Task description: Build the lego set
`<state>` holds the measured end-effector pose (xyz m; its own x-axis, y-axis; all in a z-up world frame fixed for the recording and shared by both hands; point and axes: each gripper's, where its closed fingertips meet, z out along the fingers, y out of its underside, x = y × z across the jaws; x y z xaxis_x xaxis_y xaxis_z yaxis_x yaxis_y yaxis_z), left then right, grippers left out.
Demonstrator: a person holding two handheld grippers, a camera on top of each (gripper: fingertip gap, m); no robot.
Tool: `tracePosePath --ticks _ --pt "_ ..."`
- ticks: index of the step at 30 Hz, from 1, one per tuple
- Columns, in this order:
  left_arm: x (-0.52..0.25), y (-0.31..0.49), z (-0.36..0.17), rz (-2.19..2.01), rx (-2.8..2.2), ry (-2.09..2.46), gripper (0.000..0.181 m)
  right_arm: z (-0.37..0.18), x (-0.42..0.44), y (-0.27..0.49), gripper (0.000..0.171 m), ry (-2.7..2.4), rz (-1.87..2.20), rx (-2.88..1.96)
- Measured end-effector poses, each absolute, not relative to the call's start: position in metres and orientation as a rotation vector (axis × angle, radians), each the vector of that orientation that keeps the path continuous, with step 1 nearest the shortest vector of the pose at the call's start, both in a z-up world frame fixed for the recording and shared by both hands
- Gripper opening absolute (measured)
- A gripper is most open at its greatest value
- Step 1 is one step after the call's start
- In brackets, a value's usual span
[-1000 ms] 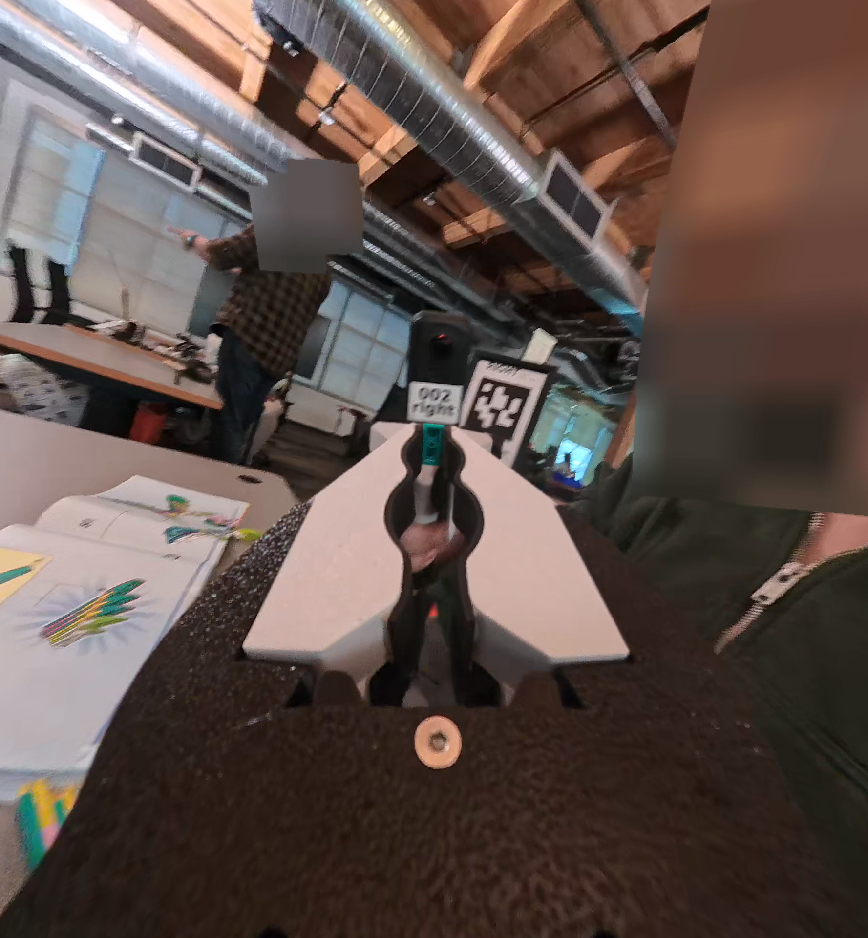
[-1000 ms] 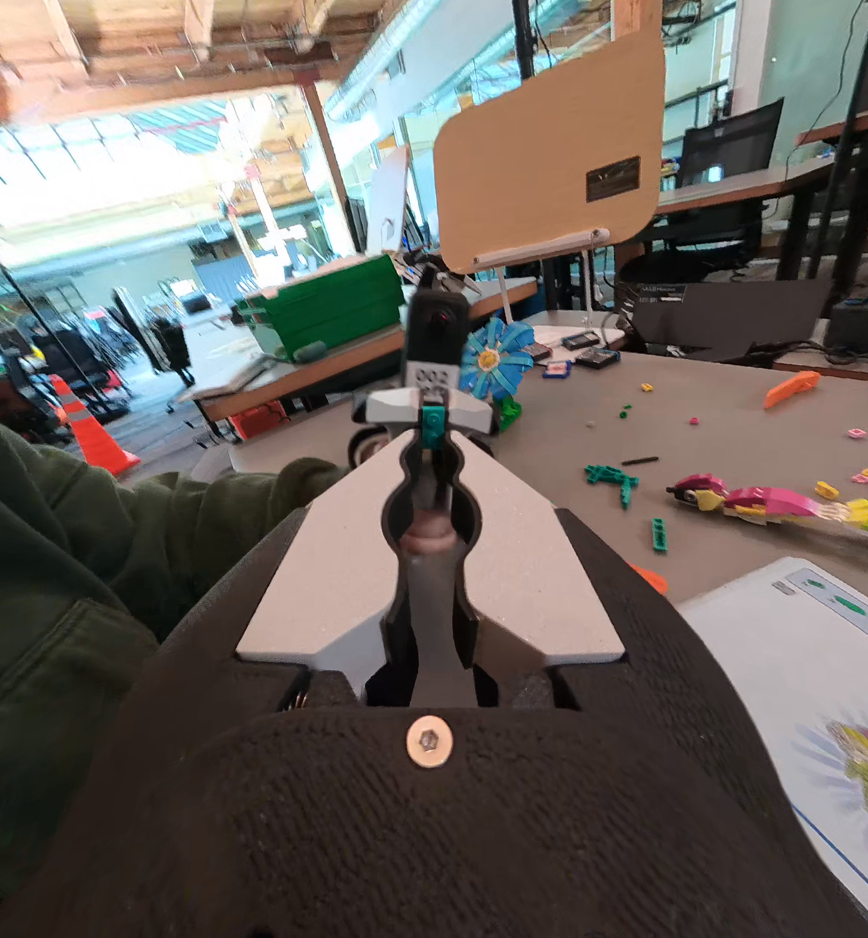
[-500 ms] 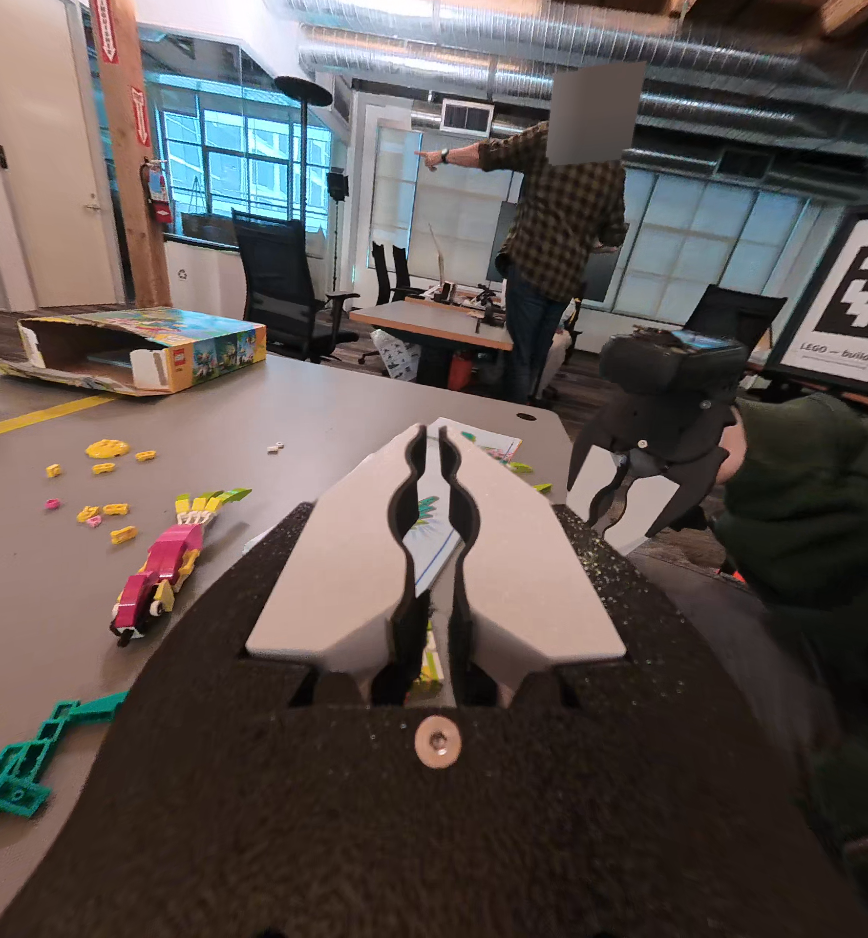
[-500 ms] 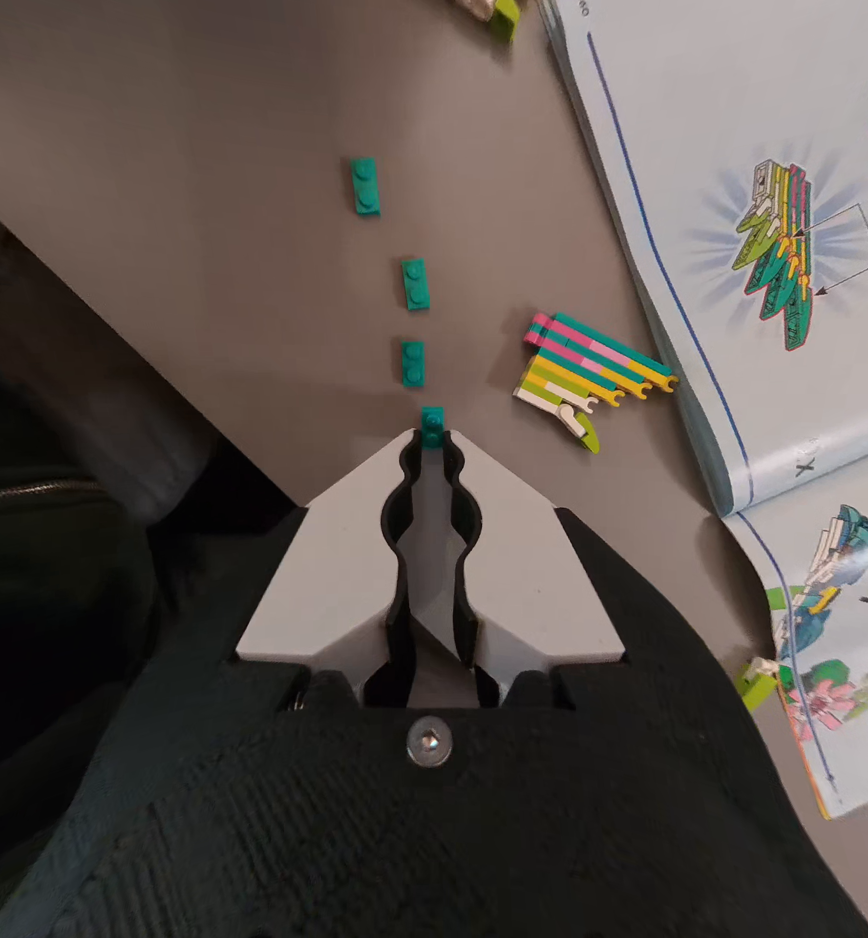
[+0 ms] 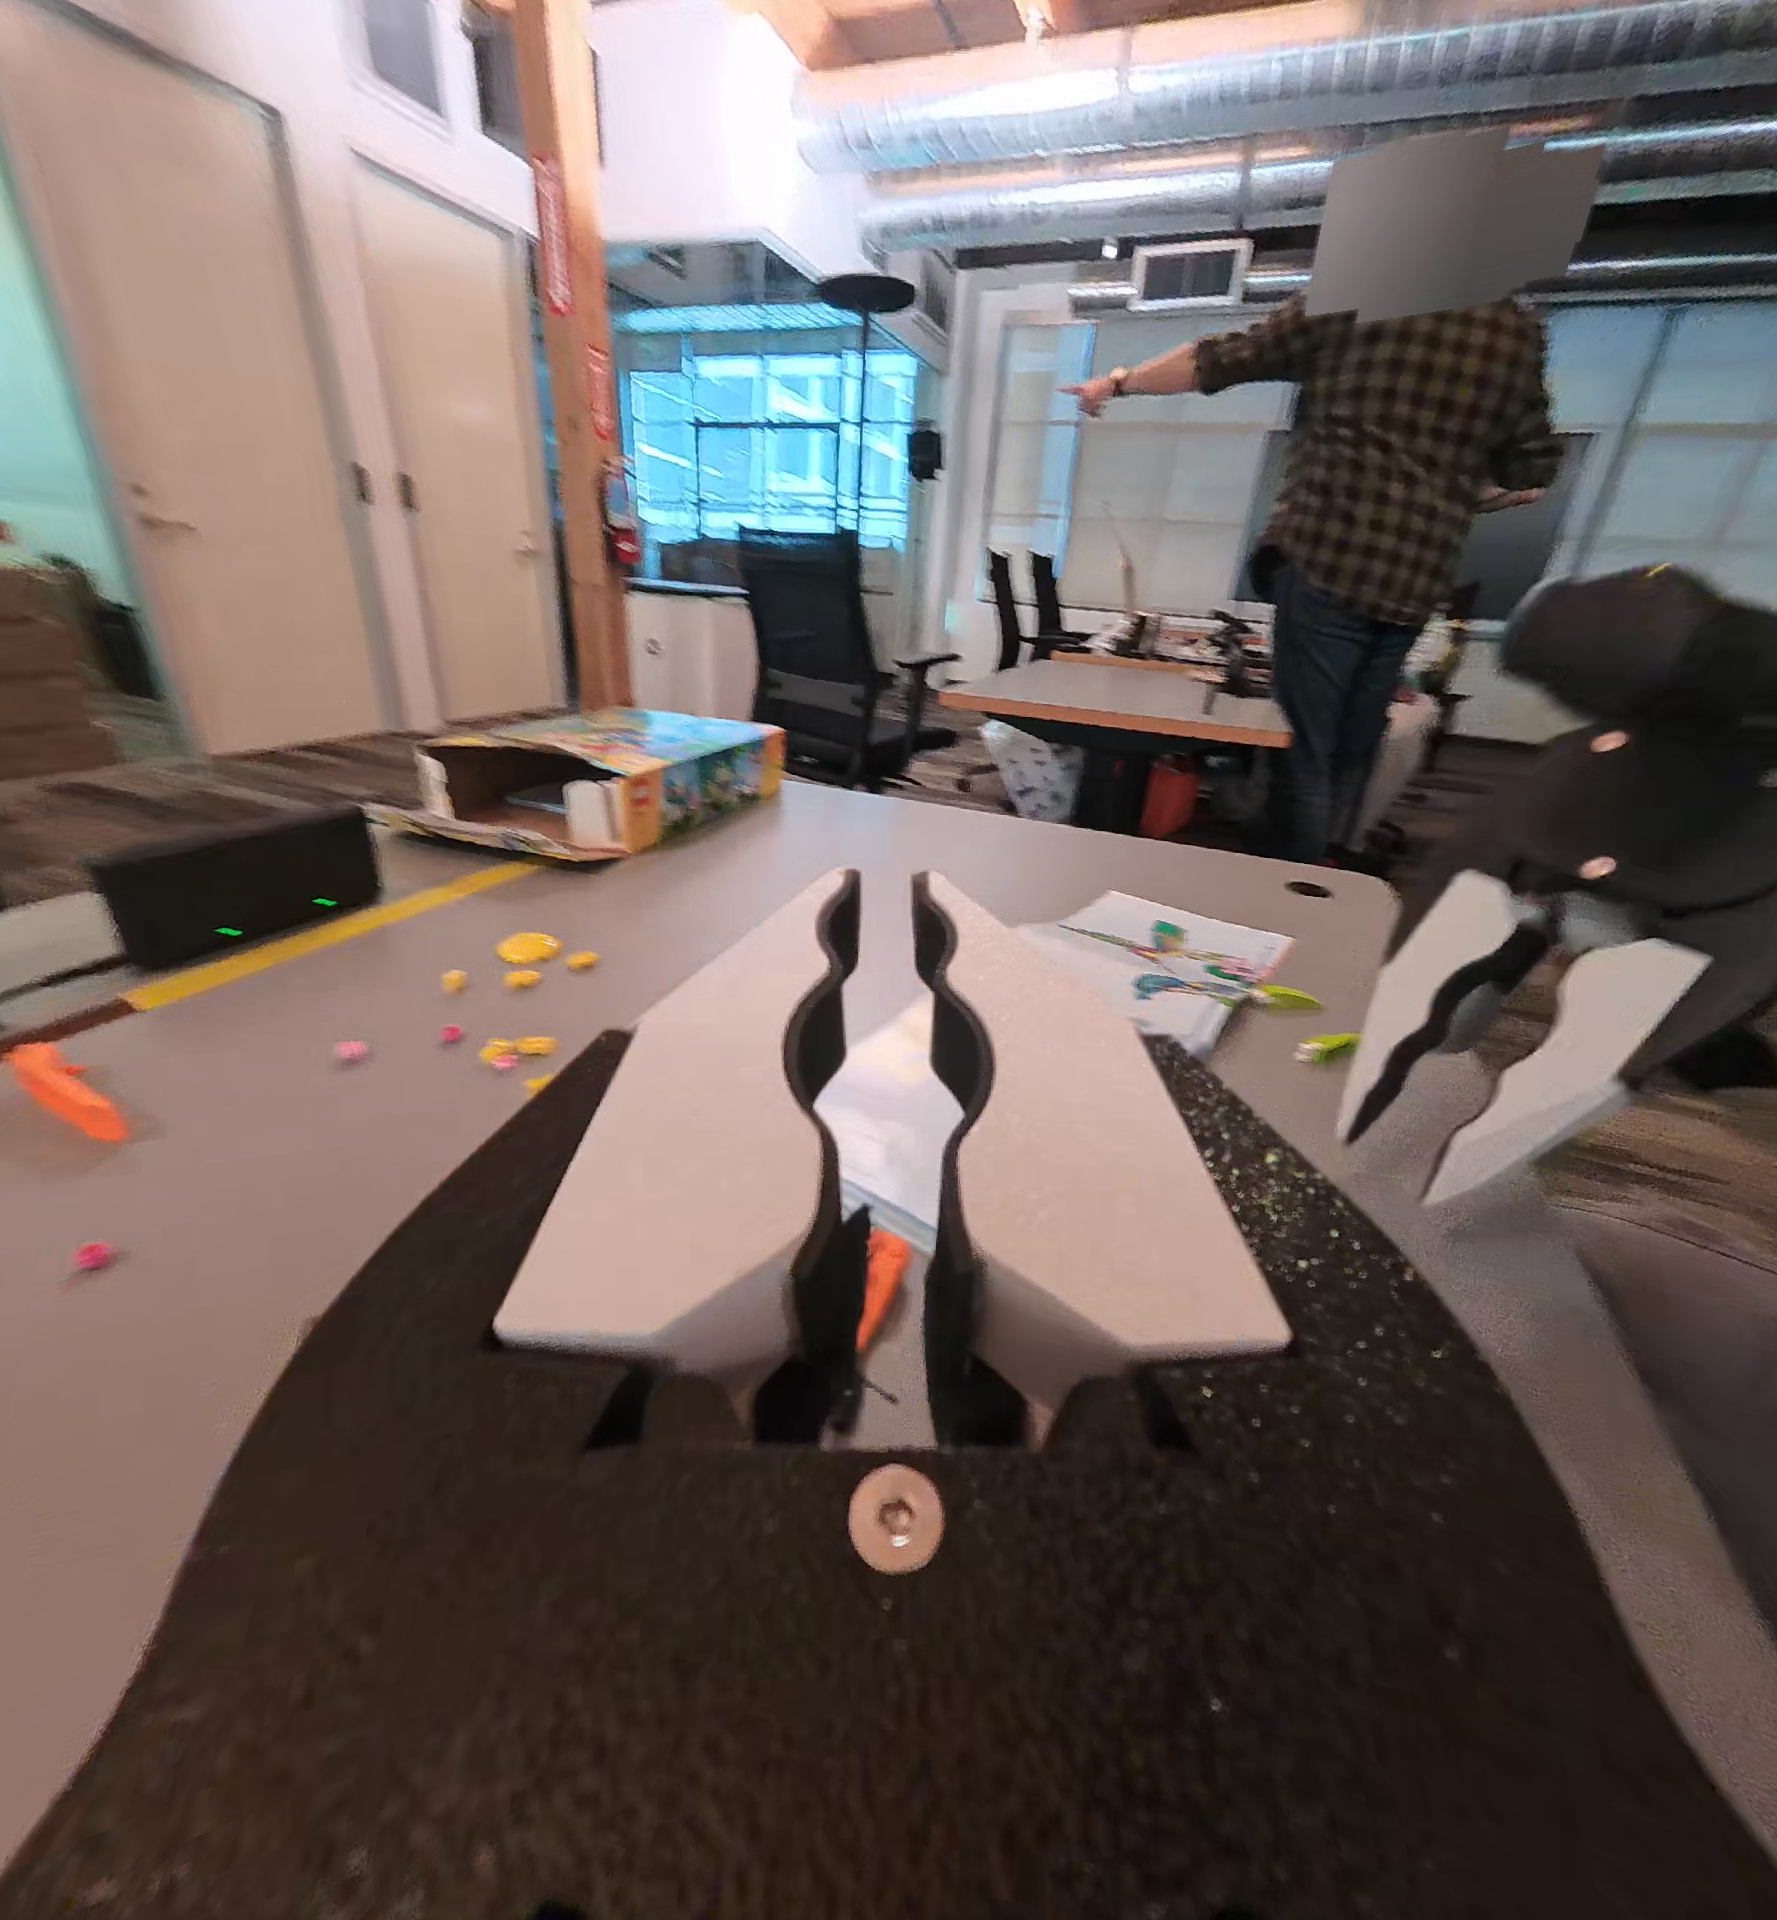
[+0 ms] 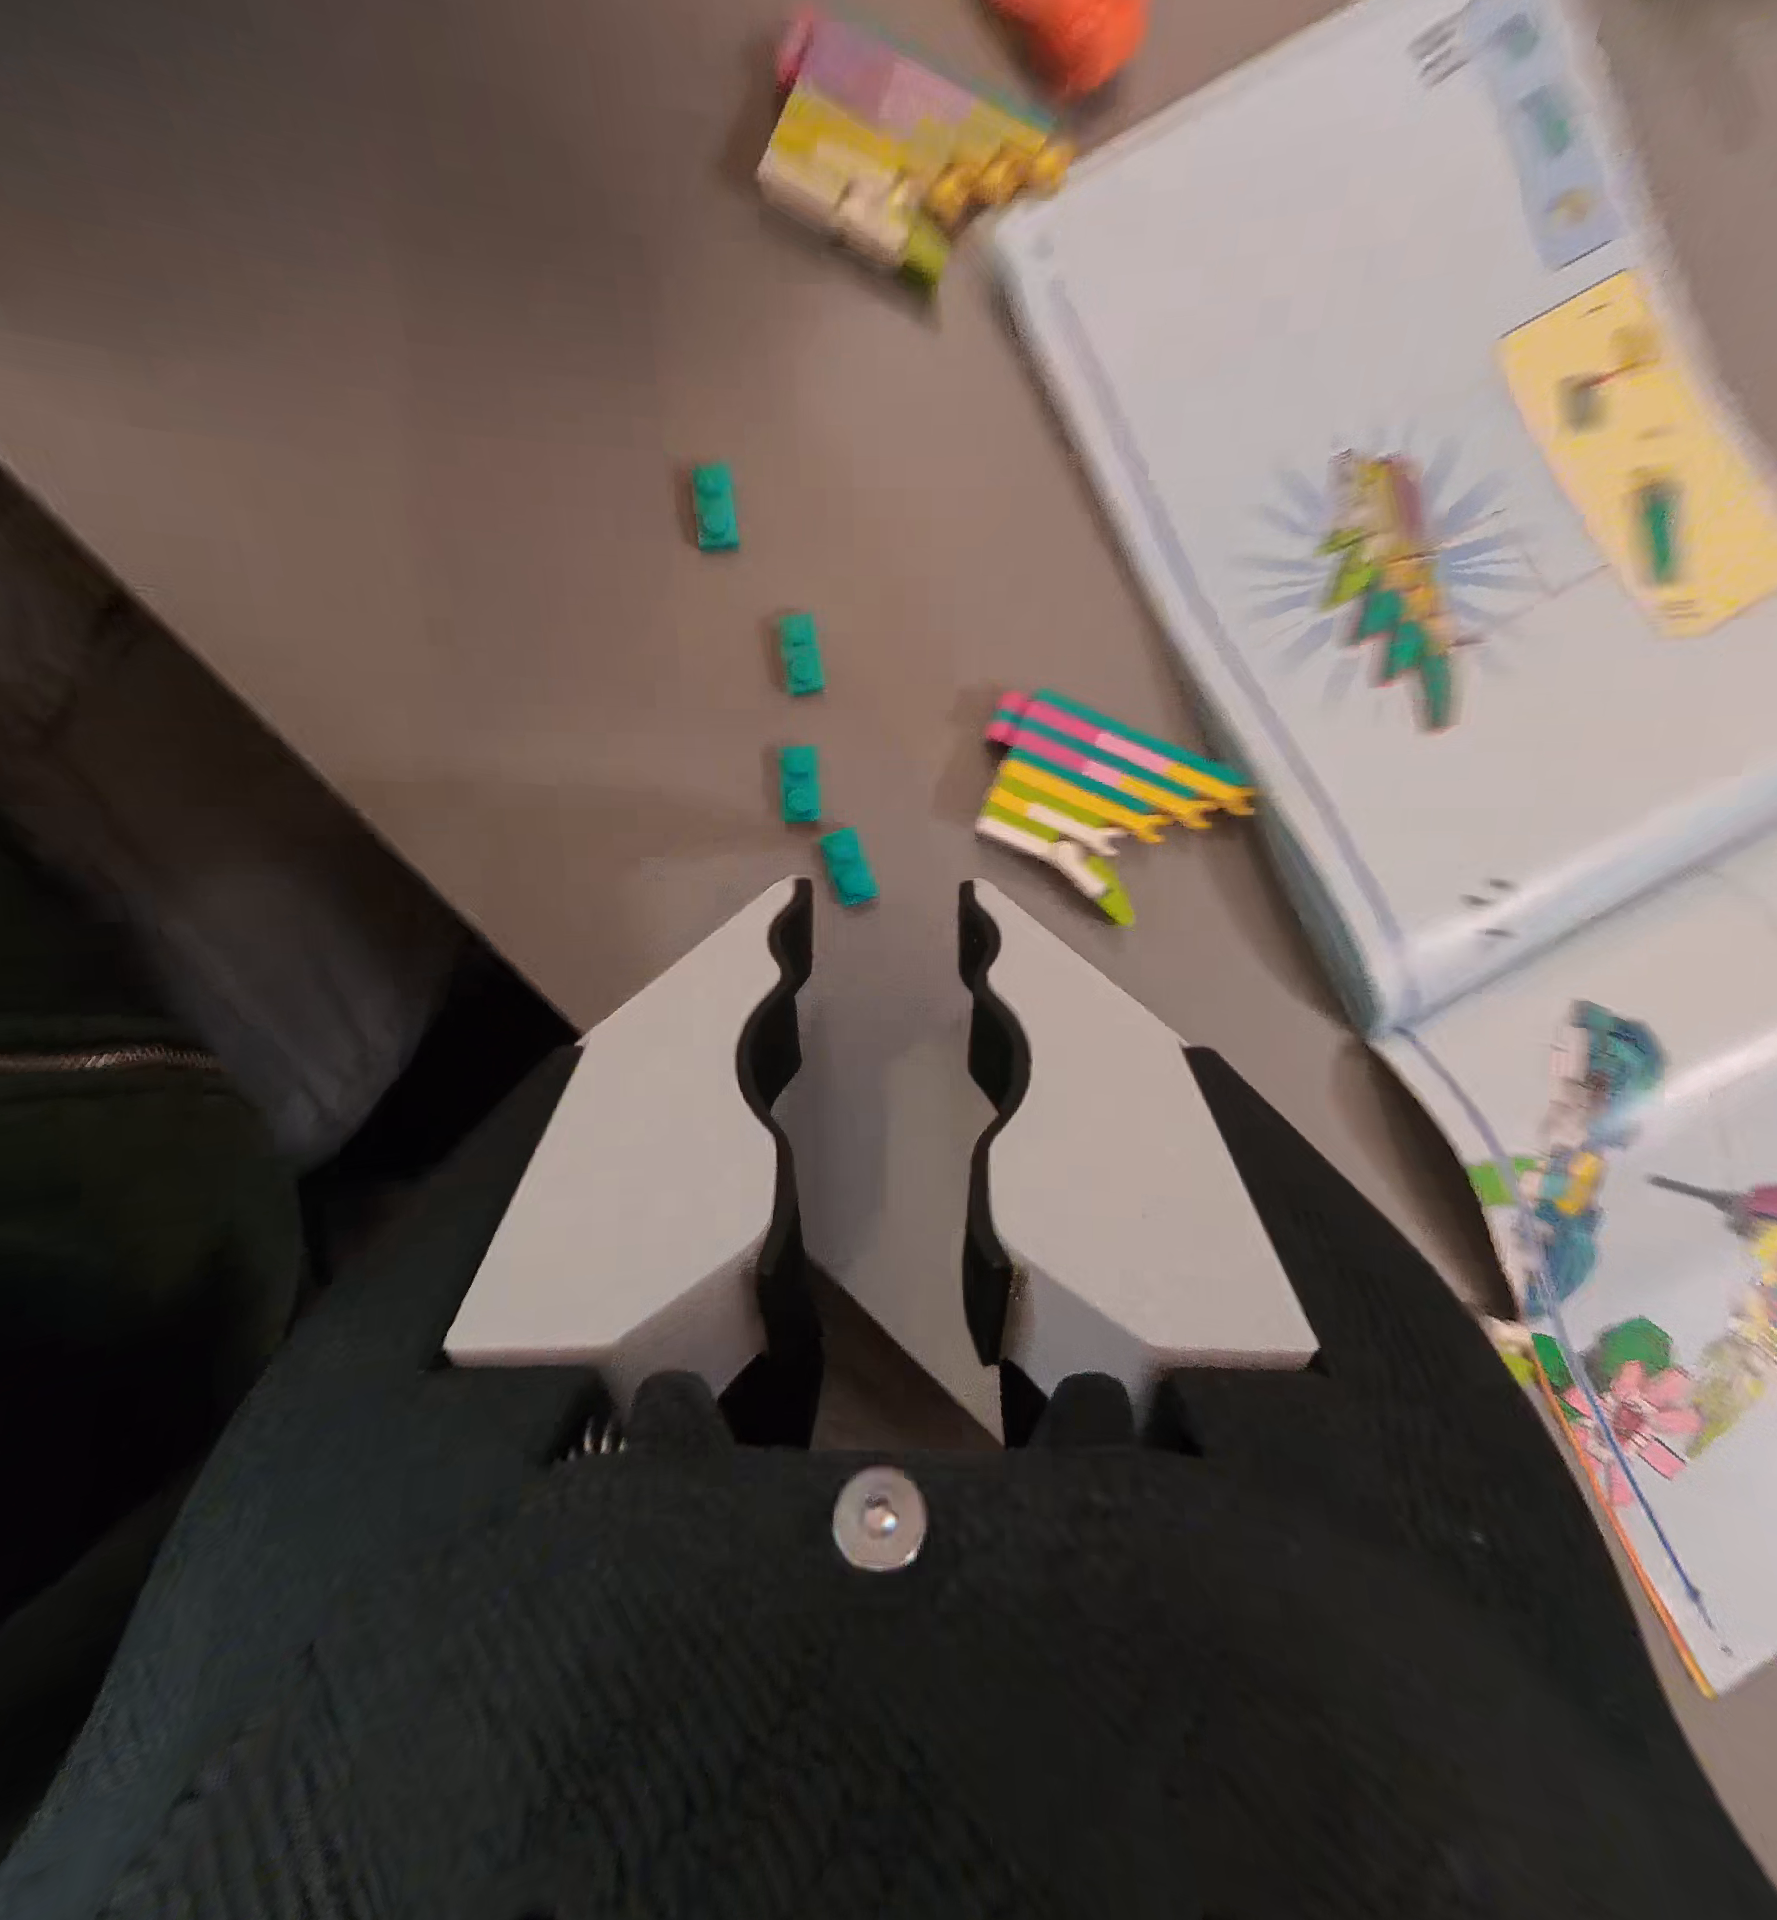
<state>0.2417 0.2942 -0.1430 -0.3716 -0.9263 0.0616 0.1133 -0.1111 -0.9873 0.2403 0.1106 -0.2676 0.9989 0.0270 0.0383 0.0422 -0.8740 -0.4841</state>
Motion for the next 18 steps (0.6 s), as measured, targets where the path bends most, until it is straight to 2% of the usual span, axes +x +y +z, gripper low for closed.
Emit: tracePosePath --ticks 1,4,8,12,18 --pt "0.241 0.3 -0.141 -1.564 -0.961 1.3 0.007 -0.258 0.253 0.111 0.03 -0.009 -0.109 -2.555" --pt "0.235 0.312 -0.128 -1.454 -0.907 1.182 0.009 -0.219 0.309 0.11 0.035 0.113 -0.412 -2.162" --pt "0.217 0.314 -0.108 -1.365 -0.765 1.029 0.012 -0.176 0.328 0.095 0.041 0.162 -0.485 -1.57" --pt "0.203 0.315 -0.093 -1.257 -0.647 0.926 0.017 -0.157 0.319 0.1 0.051 0.05 -0.571 -1.377" --pt "0.197 0.309 -0.088 -1.21 -0.58 0.923 0.015 -0.162 0.291 0.126 0.051 -0.117 -0.576 -1.365"
